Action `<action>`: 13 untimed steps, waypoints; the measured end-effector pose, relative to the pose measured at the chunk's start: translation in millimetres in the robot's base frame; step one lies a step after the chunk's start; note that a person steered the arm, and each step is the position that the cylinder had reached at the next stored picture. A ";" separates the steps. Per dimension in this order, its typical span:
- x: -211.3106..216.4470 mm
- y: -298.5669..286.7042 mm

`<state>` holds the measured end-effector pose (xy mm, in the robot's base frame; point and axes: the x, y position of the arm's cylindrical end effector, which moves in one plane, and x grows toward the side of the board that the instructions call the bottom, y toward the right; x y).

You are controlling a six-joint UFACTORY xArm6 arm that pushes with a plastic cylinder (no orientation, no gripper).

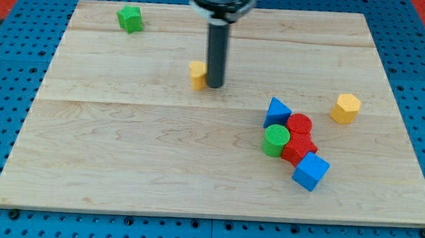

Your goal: Move the yellow heart parallel to the right of the green star

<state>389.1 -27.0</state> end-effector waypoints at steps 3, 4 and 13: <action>-36.0 -153.9; -57.0 -189.0; -91.4 -74.1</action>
<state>297.7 -101.1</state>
